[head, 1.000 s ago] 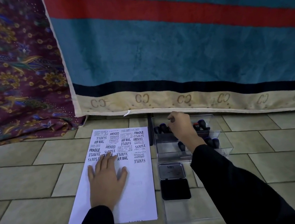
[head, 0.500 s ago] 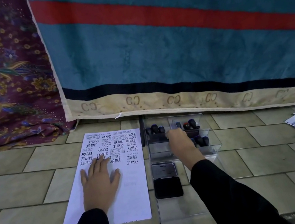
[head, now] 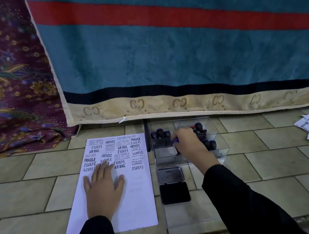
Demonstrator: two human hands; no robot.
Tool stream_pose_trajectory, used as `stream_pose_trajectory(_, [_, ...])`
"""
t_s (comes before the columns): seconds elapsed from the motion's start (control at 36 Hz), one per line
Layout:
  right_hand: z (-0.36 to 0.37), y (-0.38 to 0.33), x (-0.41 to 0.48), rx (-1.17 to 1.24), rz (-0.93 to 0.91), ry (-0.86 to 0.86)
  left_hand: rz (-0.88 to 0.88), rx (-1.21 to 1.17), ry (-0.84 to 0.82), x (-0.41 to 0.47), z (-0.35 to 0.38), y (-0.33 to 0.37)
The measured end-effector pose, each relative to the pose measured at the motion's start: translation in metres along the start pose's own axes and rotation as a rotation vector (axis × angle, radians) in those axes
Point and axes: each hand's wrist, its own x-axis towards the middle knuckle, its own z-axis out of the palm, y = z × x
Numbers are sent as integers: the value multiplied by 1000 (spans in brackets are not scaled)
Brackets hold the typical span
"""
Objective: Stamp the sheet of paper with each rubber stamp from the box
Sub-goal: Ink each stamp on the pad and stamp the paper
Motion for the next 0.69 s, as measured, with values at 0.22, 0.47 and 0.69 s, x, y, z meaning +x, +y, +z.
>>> stream_pose_trajectory(0.22, [-9, -4, -50, 360, -61, 375, 2, 12, -7, 0, -2, 1])
stream_pose_trajectory(0.47, [3, -13, -112, 449, -177, 309, -3, 18, -31, 0, -2, 0])
stream_pose_trajectory(0.69, [19, -11, -137, 436, -195, 266, -3, -8, -103, 5, -5, -3])
